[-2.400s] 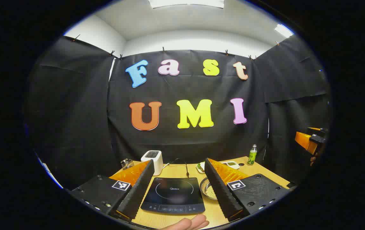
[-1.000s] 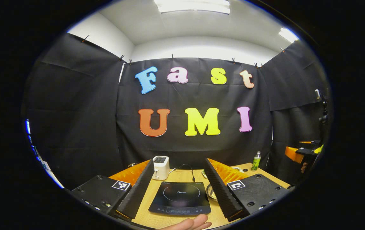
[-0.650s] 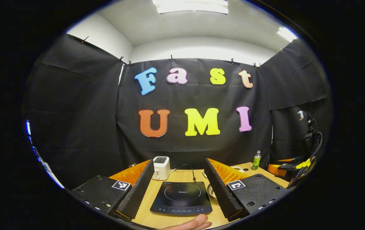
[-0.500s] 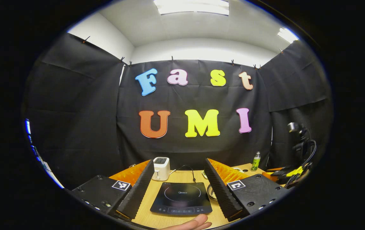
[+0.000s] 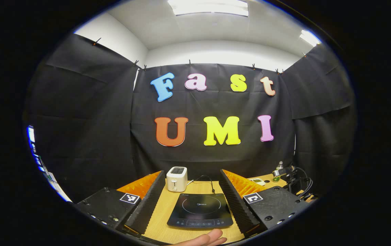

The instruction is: First push the handle of the pot to place it horizontally, then grasp the pot with both hands and set it on the induction cooktop.

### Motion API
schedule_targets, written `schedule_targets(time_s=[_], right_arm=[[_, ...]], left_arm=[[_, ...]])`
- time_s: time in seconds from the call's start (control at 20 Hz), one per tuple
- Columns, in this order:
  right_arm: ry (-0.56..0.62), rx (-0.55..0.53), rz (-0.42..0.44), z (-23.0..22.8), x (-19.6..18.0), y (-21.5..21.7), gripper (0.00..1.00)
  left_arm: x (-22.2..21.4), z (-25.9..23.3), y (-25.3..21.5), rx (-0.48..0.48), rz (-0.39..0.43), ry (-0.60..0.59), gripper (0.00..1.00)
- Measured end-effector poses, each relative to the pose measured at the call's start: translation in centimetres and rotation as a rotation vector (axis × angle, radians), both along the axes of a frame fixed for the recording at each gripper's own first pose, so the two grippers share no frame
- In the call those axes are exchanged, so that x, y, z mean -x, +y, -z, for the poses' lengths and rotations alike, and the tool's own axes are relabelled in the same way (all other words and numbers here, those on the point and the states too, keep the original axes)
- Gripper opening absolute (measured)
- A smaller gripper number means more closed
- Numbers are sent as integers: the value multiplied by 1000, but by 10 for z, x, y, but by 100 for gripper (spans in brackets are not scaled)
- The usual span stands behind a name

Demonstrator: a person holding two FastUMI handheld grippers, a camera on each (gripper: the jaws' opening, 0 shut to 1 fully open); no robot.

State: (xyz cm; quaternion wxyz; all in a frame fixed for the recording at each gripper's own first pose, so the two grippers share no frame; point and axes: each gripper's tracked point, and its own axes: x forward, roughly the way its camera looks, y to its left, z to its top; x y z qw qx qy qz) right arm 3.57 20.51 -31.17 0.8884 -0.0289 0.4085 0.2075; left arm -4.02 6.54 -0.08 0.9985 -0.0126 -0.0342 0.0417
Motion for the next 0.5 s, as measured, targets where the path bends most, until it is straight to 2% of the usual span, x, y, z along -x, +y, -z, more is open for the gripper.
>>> schedule_targets(time_s=[0.1, 0.15, 0.3, 0.45, 0.5], right_arm=[[9, 26, 27, 12, -9, -3, 0], [31, 43, 37, 21, -10, -5, 4], [76, 32, 55, 37, -15, -3, 1], [93, 18, 94, 45, -23, -10, 4], [111, 2, 99, 48, -23, -10, 1]], left_arm=[[-1, 3, 3, -7, -6, 5, 94], [-2, 5, 5, -9, -13, 10, 94], [-6, 10, 3, -2, -12, 21, 94], [-10, 8, 1, 4, -1, 17, 94], [-12, 9, 1, 4, -1, 19, 94]])
